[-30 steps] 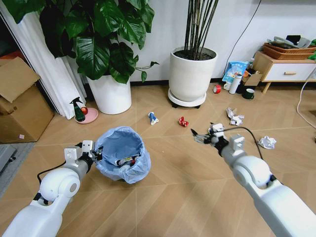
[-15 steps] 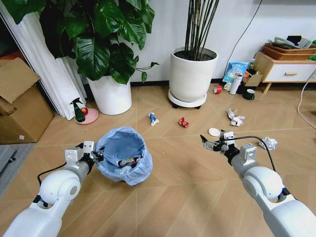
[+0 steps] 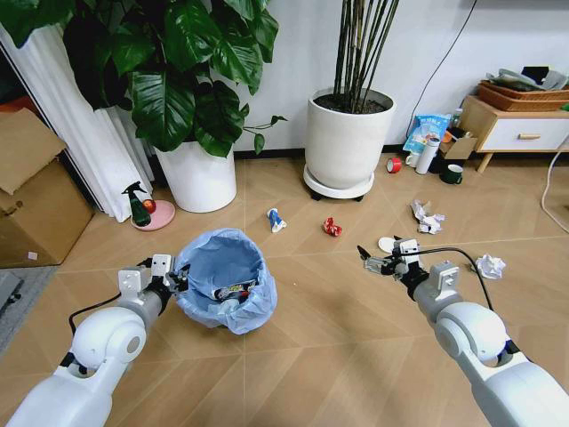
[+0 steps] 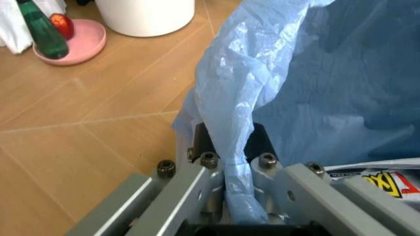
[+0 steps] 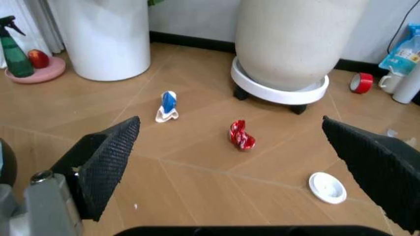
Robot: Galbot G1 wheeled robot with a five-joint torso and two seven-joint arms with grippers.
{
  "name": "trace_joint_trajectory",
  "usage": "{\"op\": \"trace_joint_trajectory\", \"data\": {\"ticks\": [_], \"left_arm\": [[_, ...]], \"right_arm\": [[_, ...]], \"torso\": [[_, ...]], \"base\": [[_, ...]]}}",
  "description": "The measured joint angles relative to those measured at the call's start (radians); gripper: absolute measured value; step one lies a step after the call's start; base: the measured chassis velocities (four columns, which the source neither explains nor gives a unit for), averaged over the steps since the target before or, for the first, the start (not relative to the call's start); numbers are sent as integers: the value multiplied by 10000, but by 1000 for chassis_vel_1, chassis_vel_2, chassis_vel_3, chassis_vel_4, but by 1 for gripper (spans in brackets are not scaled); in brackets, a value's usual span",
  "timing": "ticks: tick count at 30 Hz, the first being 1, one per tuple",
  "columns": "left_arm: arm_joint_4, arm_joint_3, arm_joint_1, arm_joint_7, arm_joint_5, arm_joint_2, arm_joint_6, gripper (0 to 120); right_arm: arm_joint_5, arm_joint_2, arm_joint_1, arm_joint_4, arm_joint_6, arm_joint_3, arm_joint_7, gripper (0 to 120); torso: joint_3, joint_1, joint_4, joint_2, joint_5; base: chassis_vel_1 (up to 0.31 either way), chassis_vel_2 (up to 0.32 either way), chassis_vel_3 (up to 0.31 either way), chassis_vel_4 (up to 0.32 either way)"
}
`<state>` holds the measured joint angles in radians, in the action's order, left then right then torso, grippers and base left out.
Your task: Pick up the trash bin and place the garbage on the floor into it.
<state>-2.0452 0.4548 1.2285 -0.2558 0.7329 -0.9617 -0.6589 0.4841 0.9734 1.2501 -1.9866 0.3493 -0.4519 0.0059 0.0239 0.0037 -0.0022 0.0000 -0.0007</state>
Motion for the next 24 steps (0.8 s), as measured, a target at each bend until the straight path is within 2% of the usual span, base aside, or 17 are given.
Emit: {"op": "trace_joint_trajectory", "data": {"ticks": [14,16,19,21,24], "left_arm": [[70,-43,-14,0,-47,-26,20,0],[90,-55,-13,5,-64,-33,30,0],[93,-56,-16,7,-68,-30,39,0],[96,-63,-18,7,-69,-26,40,0],[96,-67,-15,7,-70,-19,40,0]], "right_arm": [[-84,68,-1,140,-110,87,-159,100],[-108,71,8,168,-132,87,-183,100],[-136,76,25,184,-145,87,-215,100],[-161,91,47,188,-166,90,-234,100],[-186,105,72,193,-183,99,-246,100]], "torso": [[1,1,2,0,2],[2,2,-4,0,-4],[1,1,0,0,5],[1,2,0,0,-6],[1,2,1,0,3]], "base": [[-159,168,153,-160],[-171,146,131,-149],[-161,166,166,-163],[-162,171,183,-173],[-169,186,174,-180]]}}
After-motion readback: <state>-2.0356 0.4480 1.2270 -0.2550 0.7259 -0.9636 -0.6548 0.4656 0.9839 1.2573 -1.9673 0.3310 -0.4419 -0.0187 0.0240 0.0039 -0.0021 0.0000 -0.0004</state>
